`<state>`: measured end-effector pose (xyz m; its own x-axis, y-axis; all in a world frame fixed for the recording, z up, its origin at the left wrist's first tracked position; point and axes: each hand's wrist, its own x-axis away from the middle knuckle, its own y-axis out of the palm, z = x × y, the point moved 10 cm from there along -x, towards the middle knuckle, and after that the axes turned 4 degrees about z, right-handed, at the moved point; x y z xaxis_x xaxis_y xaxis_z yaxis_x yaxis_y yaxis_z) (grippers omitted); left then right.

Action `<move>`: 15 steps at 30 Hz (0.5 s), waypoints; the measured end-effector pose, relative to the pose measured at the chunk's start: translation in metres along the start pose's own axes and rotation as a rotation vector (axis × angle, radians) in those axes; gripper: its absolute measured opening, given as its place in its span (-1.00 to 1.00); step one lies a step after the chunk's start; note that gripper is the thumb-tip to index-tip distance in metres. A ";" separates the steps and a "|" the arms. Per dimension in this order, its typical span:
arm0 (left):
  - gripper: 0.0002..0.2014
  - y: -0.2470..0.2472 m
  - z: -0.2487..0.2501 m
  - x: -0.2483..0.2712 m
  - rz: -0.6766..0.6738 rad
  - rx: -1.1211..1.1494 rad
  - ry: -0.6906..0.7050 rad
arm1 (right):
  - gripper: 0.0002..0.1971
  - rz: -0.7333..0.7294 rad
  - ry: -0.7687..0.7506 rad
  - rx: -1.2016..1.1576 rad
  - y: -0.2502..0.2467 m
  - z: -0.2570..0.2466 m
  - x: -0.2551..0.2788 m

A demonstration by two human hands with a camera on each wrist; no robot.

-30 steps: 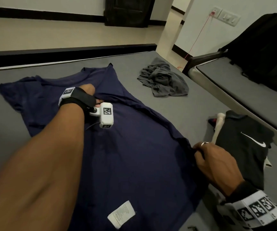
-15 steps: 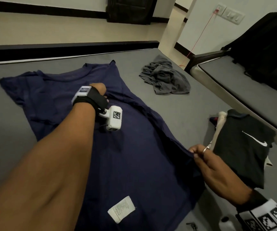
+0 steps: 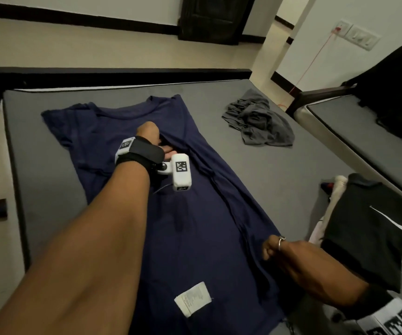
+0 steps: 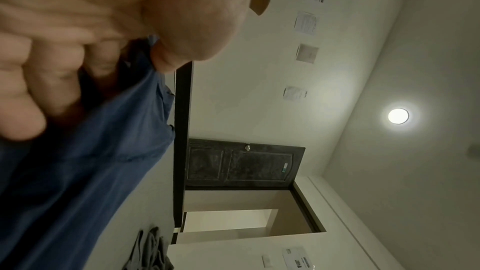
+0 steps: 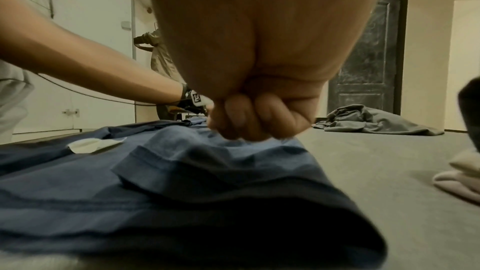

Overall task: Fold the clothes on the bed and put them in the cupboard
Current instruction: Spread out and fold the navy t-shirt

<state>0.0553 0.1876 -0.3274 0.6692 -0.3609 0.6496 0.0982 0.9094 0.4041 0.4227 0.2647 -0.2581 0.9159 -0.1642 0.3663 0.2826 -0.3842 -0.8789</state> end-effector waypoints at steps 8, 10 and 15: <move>-0.41 0.008 0.007 0.007 -0.023 -0.083 0.110 | -0.50 0.038 0.234 0.123 0.021 0.001 0.004; -0.38 0.010 0.001 0.005 -0.054 -0.142 0.134 | -0.77 0.120 0.268 0.095 0.010 0.007 0.007; -0.48 0.001 0.000 0.002 0.017 -0.055 0.118 | -0.78 0.400 0.235 -0.389 -0.032 0.008 0.022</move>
<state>0.0571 0.1879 -0.3252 0.7528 -0.3214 0.5744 0.1243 0.9264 0.3555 0.4358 0.2809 -0.2245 0.8296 -0.5438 0.1269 -0.2367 -0.5482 -0.8021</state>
